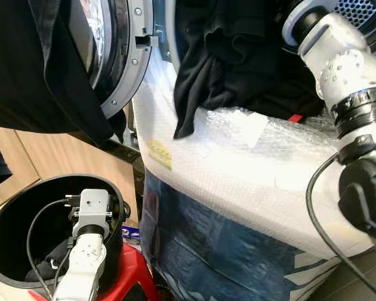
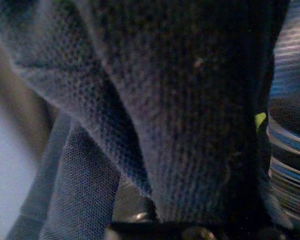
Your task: Clothes washing
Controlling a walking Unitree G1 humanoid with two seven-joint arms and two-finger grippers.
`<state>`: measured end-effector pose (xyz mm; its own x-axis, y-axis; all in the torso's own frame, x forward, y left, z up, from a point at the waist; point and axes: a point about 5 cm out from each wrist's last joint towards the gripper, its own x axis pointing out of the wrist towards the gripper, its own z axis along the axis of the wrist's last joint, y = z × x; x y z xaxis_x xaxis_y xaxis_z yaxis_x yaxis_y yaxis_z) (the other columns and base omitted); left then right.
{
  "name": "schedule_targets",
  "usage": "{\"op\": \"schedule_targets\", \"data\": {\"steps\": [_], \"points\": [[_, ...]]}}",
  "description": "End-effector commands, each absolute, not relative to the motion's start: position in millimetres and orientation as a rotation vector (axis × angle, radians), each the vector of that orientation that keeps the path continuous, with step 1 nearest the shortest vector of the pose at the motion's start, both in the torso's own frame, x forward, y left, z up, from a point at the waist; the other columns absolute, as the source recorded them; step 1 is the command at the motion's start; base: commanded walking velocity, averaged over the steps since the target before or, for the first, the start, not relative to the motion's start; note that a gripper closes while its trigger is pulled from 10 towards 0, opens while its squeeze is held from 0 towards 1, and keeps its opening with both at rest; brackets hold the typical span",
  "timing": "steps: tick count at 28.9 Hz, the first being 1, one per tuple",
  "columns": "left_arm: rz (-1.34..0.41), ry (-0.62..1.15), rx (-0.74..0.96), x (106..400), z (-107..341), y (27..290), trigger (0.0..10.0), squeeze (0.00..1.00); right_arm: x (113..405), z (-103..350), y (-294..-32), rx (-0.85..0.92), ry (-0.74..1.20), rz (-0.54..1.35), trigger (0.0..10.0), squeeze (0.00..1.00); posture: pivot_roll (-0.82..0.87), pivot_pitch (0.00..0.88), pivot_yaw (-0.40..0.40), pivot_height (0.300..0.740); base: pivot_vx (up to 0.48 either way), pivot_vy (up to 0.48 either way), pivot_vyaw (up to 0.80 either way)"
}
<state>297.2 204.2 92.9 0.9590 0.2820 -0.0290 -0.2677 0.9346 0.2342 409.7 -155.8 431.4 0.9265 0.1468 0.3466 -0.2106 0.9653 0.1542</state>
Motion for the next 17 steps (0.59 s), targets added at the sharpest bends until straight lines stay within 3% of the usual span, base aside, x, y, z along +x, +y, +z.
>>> {"op": "schedule_targets", "data": {"steps": [1,6,9,10,14,17], "points": [[0.274,0.052,0.227,297,94,202,10.0,0.00,398,462,-178,0.194,-0.447,0.041,0.0,0.00,0.04,0.000,-0.054,0.740,0.000,0.000,0.00],[0.247,0.030,0.236,299,97,198,10.0,0.00,388,482,-196,0.176,-0.511,-0.193,0.0,0.00,0.04,0.000,-0.054,0.740,0.000,0.000,0.00],[0.247,0.021,0.227,300,99,198,10.0,0.00,389,480,-191,0.174,-0.495,-0.190,0.4,0.00,0.04,0.000,-0.054,0.740,0.000,0.000,0.00],[0.237,0.016,0.229,301,100,196,10.0,0.00,395,472,-181,0.132,-0.451,-0.156,10.0,0.00,0.04,0.000,-0.052,0.740,0.000,0.000,0.00],[0.195,0.006,0.262,302,102,191,10.0,0.00,412,433,-149,0.015,-0.302,-0.026,10.0,0.00,0.04,0.000,-0.052,0.740,0.000,0.000,0.00],[0.185,0.006,0.262,301,102,189,10.0,0.00,418,412,-140,-0.029,-0.245,0.004,10.0,0.00,0.05,0.000,-0.051,0.740,0.000,0.000,0.00]]}}
